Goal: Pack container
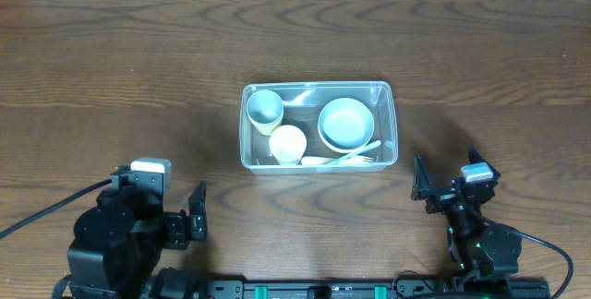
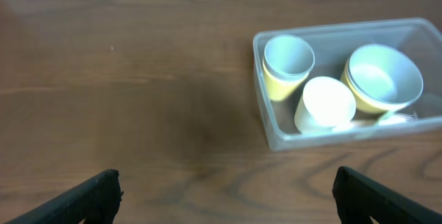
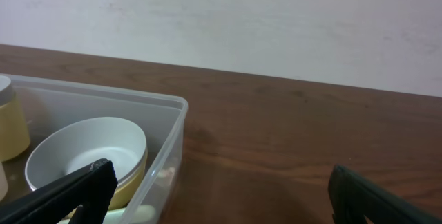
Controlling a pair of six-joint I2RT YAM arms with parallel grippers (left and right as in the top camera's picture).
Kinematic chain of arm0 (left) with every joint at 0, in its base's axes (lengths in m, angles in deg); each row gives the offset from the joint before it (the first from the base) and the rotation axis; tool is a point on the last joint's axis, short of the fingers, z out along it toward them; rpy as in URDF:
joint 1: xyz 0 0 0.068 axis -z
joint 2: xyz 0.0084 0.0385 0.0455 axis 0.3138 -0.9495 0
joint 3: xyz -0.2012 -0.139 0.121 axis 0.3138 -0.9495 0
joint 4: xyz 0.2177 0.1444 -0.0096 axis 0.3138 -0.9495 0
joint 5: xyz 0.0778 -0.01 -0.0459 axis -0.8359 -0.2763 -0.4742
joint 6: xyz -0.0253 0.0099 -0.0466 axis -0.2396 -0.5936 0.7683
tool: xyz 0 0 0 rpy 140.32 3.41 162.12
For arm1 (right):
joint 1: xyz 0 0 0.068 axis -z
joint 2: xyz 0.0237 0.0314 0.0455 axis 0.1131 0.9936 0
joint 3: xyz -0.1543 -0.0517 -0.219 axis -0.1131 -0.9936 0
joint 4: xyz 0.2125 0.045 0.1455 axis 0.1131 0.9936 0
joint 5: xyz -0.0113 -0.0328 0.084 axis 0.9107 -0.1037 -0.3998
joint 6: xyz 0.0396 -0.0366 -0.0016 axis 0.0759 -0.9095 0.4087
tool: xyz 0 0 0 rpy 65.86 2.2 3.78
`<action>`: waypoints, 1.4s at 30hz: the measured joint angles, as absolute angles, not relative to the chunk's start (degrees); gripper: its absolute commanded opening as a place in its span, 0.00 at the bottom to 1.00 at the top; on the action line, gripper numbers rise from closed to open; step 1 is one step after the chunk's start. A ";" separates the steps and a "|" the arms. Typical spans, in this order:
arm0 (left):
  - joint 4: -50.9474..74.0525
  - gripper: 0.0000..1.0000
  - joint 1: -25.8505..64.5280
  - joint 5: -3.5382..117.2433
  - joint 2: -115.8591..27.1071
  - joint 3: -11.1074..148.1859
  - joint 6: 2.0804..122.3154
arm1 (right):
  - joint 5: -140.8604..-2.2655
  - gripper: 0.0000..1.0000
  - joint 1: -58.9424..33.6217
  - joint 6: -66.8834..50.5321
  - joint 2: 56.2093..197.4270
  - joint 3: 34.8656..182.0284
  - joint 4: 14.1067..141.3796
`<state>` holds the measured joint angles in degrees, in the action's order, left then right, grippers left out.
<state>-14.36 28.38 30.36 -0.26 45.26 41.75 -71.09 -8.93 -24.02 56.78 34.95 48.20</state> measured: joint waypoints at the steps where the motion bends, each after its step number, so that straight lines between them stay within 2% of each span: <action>1: -14.58 0.98 27.44 30.54 0.24 44.98 41.71 | -71.09 0.99 -8.93 -24.02 56.78 34.95 48.23; 5: -13.27 0.98 22.21 31.65 6.12 39.19 41.34 | -71.27 0.99 -8.93 -24.02 56.78 34.95 48.18; 9: -5.55 0.98 18.98 32.26 14.74 28.41 41.16 | -71.31 0.99 -8.93 -24.02 56.78 34.95 48.18; 18: 27.26 0.98 17.99 32.72 24.75 1.35 41.12 | -71.46 0.99 -8.93 -24.02 56.76 34.95 48.20; 25: 41.07 0.98 17.97 33.01 26.54 -8.31 41.01 | -71.46 0.99 -8.93 -24.02 56.76 34.97 48.16; 42: 42.62 0.98 17.97 32.92 26.69 -9.29 40.90 | -71.46 0.99 -8.93 -24.02 56.73 34.97 48.18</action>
